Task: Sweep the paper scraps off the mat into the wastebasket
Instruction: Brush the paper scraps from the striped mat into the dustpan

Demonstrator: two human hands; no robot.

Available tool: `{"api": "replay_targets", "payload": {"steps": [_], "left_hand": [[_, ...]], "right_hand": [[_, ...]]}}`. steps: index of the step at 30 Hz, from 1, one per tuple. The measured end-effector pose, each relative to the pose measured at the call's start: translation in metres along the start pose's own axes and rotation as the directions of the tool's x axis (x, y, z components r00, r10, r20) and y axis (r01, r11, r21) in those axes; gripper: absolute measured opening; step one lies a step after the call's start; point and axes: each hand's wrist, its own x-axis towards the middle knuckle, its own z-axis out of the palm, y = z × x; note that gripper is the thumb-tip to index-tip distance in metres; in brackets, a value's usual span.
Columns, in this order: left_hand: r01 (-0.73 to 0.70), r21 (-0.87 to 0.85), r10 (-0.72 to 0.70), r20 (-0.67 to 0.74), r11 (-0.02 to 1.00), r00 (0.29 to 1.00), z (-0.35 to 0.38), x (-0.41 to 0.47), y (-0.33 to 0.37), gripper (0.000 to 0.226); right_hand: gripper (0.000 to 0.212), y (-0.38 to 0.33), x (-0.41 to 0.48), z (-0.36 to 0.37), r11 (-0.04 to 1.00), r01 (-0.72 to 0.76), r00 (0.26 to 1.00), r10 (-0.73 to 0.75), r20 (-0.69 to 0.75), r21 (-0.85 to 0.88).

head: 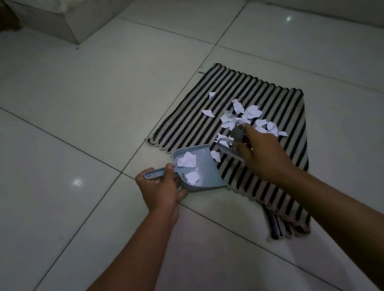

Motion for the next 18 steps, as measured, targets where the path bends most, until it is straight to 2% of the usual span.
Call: {"api": "replay_targets", "payload": {"steps": [2, 6, 9, 11, 13, 16, 18], "left_hand": [[0.004, -0.003, -0.004, -0.006, 1.000, 1.000, -0.001, 0.002, -0.001, 0.041], [0.021, -0.023, -0.022, -0.017, 1.000, 1.000, -0.001, 0.006, -0.005, 0.042], [0.015, -0.020, -0.015, -0.019, 1.000, 1.000, 0.000, 0.008, -0.005, 0.041], [0.017, -0.028, -0.017, -0.016, 0.999, 1.000, 0.000, 0.010, -0.004, 0.041], [0.023, -0.039, -0.024, -0.023, 0.999, 0.999, 0.002, 0.013, -0.005, 0.042], [0.014, -0.044, -0.015, -0.038, 0.999, 0.999, 0.004, 0.015, -0.005, 0.039], [0.005, -0.050, -0.007, -0.042, 0.999, 0.999, 0.006, 0.016, -0.004, 0.038]], "right_hand": [[0.019, 0.001, -0.001, 0.001, 0.999, -0.015, 0.999, 0.014, -0.029, -0.034], [0.024, -0.017, -0.009, 0.015, 0.998, 0.055, 0.992, -0.058, 0.113, 0.030], [0.020, -0.017, 0.001, 0.007, 0.988, 0.010, 1.000, -0.012, 0.011, 0.154], [0.019, -0.012, 0.009, 0.002, 0.990, -0.035, 0.997, 0.043, -0.061, 0.137], [0.019, -0.014, 0.009, 0.008, 0.995, -0.033, 0.999, 0.034, -0.013, 0.096], [0.022, -0.025, 0.001, 0.020, 0.994, 0.053, 0.994, -0.061, 0.092, 0.091], [0.023, -0.023, 0.009, 0.015, 0.992, 0.038, 0.998, -0.043, 0.041, 0.124]]}}
